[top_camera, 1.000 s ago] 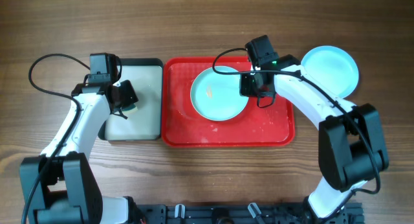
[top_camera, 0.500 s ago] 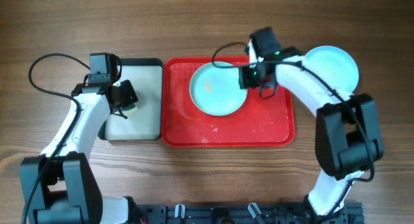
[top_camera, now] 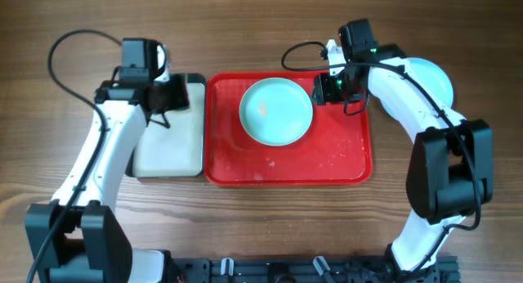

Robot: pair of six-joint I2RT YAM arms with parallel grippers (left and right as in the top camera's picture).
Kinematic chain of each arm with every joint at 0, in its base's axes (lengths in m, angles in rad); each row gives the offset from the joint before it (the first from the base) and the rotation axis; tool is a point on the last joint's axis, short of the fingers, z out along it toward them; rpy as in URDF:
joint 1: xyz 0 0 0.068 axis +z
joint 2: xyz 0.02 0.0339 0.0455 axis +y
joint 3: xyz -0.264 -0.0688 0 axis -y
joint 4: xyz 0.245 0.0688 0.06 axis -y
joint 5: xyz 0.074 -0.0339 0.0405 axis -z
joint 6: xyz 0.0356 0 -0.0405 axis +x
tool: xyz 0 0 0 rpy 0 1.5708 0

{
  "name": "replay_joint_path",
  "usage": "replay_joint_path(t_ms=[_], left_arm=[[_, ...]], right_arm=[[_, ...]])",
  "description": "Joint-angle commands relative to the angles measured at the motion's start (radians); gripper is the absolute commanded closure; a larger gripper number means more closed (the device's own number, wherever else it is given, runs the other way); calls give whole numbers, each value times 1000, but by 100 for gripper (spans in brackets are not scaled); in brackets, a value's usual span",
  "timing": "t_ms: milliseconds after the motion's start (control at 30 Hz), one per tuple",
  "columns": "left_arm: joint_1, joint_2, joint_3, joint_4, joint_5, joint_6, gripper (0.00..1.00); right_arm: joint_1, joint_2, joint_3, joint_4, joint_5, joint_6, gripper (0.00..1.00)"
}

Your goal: Clean dirty plates on tray and stack at the side

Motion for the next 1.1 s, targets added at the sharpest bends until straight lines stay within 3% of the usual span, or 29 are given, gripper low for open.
replay_joint_path(t_ms=[0, 200, 300, 467, 600, 667, 700, 767, 833, 967, 1067], left_arm=[[-92, 8, 16, 31, 59, -10, 96], [-202, 32, 16, 123, 59, -41, 96], [-215, 32, 16, 122, 59, -68, 96], [-215, 50, 14, 106, 59, -110, 96], [-223, 98, 14, 77, 60, -119, 96], [-228, 116, 14, 77, 60, -119, 96], [-232, 116, 14, 77, 59, -119, 96], [-234, 116, 14, 77, 59, -119, 96], [-238, 116, 14, 76, 60, -119, 96], [-238, 116, 14, 73, 60, -119, 96], [-240, 116, 14, 72, 60, -119, 96]], right_arm=[[26, 3, -80, 61, -68, 84, 51], [69, 3, -188, 185, -64, 183, 75], [69, 3, -188, 193, -96, 206, 96], [85, 3, -188, 200, -153, 210, 96], [111, 3, -188, 200, -152, 325, 94], [122, 3, -188, 203, -152, 353, 82], [128, 3, -188, 205, -151, 351, 69], [131, 3, -188, 220, -98, 328, 64], [131, 3, -188, 273, -41, 248, 66], [132, 3, -188, 309, -39, 223, 88], [132, 3, -188, 306, -39, 225, 85]])
